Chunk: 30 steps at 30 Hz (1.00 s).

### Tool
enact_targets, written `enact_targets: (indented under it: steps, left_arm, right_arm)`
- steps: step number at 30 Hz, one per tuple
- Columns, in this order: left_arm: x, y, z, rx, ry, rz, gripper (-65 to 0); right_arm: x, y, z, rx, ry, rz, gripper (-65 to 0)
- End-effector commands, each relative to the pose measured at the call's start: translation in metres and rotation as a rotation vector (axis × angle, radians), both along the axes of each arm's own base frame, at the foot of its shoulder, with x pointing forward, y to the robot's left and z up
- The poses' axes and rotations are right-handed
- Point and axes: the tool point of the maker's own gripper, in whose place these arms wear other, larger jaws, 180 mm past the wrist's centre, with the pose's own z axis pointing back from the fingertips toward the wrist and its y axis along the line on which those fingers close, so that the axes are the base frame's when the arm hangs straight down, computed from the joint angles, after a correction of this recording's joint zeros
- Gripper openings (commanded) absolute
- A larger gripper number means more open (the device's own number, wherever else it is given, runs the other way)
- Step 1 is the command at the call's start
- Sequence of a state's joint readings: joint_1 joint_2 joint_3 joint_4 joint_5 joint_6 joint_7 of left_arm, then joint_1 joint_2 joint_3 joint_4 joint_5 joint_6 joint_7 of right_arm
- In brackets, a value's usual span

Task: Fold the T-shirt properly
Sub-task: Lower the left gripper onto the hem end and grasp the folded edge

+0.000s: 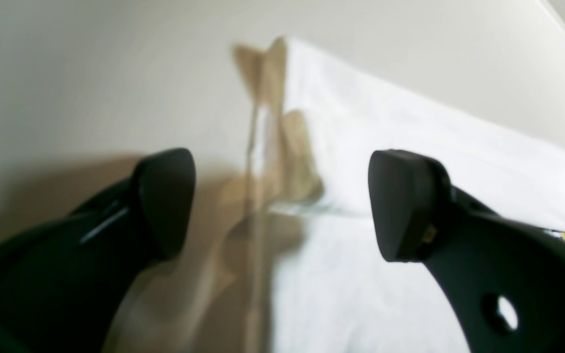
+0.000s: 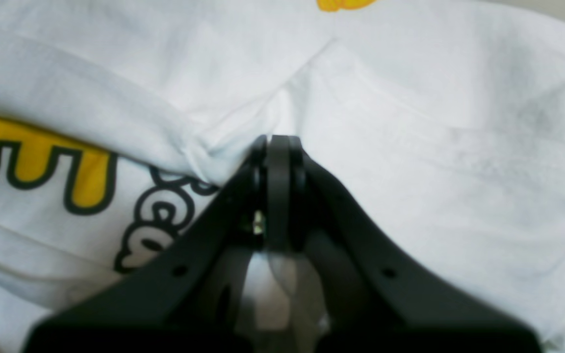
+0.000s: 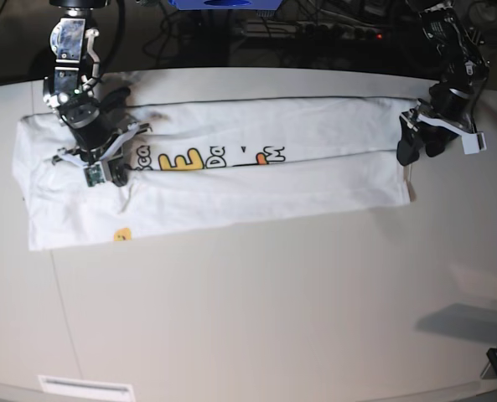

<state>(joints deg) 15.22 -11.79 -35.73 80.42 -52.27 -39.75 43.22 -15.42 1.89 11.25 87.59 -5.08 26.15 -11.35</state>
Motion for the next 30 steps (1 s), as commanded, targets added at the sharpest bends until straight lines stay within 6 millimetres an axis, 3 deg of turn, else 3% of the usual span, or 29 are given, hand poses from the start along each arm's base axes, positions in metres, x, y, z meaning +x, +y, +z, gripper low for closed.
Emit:
enact_targets:
  steps: [1,6,17,30]
  left_arm:
    - [0.001,0.005,0.003,0.013,-0.002,-0.004,-11.4]
    - [0.0,-0.004,-0.011,-0.018,0.031,-0.021,-11.4]
    - [0.004,-0.035,-0.022,-0.053,0.052,-0.092,-11.6]
    - [0.001,-0.042,-0.027,-0.075,0.059,-0.086,-11.8]
  right_arm:
    - [-0.029,-0.003,-0.032,-0.07,0.169,0.032,-64.9]
    - [-0.029,-0.003,-0.032,-0.07,0.169,0.032,-64.9]
    - [-0.03,-0.003,-0.032,-0.07,0.17,0.032,-64.9]
    - [-0.03,-0.003,-0.032,-0.07,0.17,0.032,-64.9]
